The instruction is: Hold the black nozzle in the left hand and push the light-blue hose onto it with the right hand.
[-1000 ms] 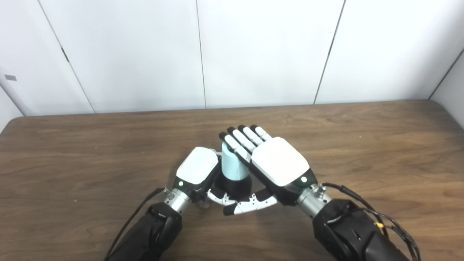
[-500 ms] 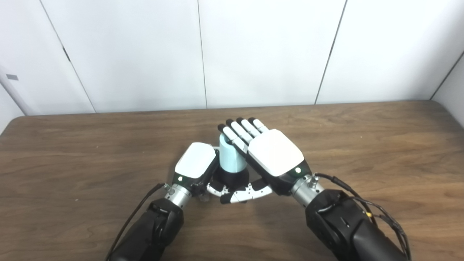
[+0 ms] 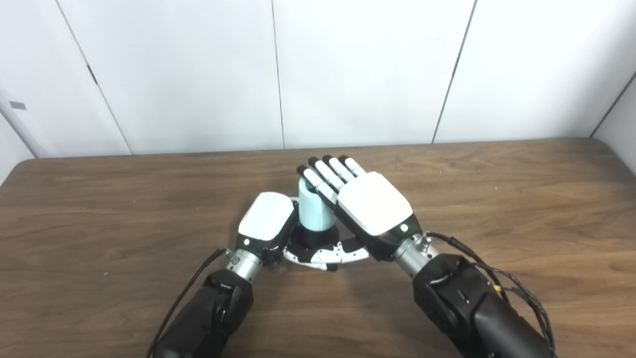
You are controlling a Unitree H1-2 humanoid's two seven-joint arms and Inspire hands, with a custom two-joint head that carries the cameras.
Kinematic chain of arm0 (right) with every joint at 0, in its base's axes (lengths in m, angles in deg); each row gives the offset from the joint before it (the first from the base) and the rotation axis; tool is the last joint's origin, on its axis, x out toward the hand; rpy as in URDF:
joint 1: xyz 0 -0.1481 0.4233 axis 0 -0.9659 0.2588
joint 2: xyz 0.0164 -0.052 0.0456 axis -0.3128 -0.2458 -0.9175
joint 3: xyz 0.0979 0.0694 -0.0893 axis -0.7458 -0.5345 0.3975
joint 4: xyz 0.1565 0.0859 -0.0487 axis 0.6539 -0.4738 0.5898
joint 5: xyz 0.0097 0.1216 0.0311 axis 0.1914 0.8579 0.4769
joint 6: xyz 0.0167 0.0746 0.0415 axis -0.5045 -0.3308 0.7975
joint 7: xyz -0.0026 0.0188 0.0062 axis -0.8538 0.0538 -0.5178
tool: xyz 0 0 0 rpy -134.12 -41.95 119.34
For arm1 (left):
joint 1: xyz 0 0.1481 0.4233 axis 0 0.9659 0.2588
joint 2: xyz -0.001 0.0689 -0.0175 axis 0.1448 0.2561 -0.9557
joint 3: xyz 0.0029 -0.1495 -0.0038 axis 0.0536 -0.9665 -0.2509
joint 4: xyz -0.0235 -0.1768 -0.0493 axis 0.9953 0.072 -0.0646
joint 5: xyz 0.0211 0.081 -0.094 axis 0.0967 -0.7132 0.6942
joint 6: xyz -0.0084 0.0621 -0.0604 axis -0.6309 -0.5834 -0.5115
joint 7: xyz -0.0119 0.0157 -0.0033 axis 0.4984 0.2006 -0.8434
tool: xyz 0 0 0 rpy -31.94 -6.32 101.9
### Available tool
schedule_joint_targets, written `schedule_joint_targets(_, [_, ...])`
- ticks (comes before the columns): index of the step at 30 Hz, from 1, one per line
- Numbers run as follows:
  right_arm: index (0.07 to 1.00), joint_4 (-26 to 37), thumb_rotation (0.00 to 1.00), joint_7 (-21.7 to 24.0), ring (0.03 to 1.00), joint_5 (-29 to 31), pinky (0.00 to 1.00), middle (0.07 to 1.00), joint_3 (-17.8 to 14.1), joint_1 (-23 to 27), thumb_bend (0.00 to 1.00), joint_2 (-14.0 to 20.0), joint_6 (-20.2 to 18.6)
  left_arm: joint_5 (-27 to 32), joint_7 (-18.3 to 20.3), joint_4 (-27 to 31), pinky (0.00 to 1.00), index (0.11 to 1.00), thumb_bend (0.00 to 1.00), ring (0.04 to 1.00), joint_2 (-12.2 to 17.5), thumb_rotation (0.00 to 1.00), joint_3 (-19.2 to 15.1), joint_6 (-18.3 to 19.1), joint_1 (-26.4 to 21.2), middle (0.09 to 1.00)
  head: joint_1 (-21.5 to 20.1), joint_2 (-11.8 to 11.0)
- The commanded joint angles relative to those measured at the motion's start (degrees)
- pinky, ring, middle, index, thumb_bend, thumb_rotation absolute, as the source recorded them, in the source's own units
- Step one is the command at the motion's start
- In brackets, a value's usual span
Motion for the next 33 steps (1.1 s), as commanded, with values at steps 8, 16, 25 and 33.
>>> schedule_joint_targets(8, [0.921,-22.2,1.00,20.7,0.971,7.8,0.97,0.951,9.8,-7.5,0.53,2.4,3.4,-0.3,-8.3,-10.9,0.59,0.509,0.50,0.459,-8.6,0.00,8.8,-6.3,12.9,0.467,0.2,-0.3])
schedule_joint_targets(16, [0.910,-22.4,1.00,19.7,0.957,9.8,0.96,0.933,9.8,-7.1,0.52,2.4,2.9,-1.0,-9.1,-10.2,0.58,0.520,0.50,0.443,-8.7,0.00,8.8,-4.8,13.4,0.468,0.4,-0.3])
schedule_joint_targets(25, [0.938,-23.5,1.00,21.4,0.987,9.6,0.98,0.957,11.2,-6.1,0.54,2.2,2.1,-1.1,-9.7,-8.9,0.58,0.526,0.50,0.435,-8.8,0.00,8.6,-2.6,13.8,0.467,0.6,0.0])
schedule_joint_targets(33, [0.949,-23.7,0.99,21.9,0.994,9.0,0.99,0.964,11.9,-5.7,0.57,2.1,1.8,-0.8,-7.6,-6.9,0.59,0.514,0.50,0.445,-8.6,0.00,8.8,-0.9,14.1,0.472,0.8,0.6])
